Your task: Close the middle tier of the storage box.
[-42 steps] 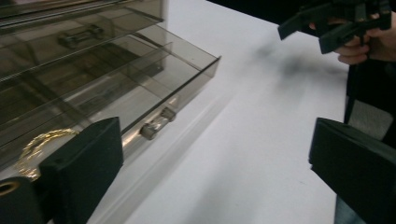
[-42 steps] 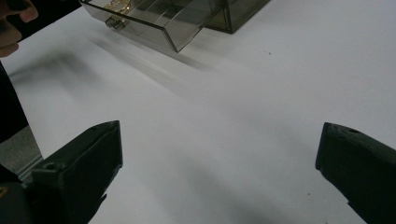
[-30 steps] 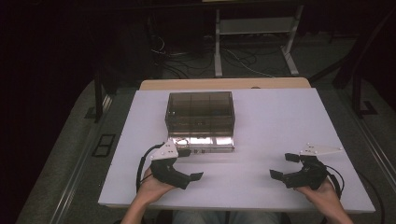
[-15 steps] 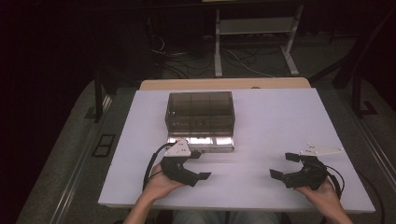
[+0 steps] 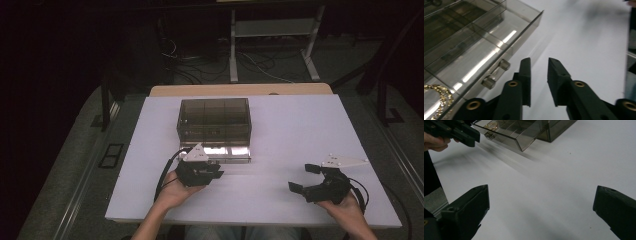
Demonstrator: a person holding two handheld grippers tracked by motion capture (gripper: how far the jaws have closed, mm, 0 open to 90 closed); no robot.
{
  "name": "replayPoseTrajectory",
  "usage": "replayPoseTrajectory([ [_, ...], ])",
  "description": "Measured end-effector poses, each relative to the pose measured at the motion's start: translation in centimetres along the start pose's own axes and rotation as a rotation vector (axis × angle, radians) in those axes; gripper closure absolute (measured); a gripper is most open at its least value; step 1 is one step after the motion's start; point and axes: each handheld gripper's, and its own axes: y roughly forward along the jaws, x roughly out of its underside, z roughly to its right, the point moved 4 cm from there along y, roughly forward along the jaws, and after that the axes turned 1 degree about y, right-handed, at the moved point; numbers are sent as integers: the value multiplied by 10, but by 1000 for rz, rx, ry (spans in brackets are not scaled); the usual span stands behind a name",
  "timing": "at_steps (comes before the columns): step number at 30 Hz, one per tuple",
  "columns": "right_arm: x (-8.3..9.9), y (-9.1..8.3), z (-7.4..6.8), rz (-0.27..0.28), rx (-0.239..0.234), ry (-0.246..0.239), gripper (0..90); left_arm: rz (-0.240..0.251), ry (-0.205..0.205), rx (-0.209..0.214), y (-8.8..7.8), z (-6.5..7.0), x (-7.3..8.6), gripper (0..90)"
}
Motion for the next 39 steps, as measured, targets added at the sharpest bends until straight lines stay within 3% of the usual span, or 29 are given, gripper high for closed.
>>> replayPoseTrajectory([
  [6, 0, 0, 0, -5, -6, -3, 1, -41, -20, -36, 10, -9, 1, 886],
  [17, 1, 1, -1, -11, -11, -8, 1, -133, -26, -64, 22, -16, 7, 895],
  [25, 2, 1, -1, -9, -8, -8, 1, -148, -41, -69, 25, -21, 9, 895],
  [32, 2, 0, 0, -8, -3, -7, 1, -141, -41, -72, 24, -25, 7, 895],
  [38, 2, 1, 1, -11, -1, -9, 1, -128, -64, -74, 22, -30, 5, 895],
  [39, 2, 1, 1, -11, -1, -13, 1, -131, -50, -74, 21, -32, 4, 895],
])
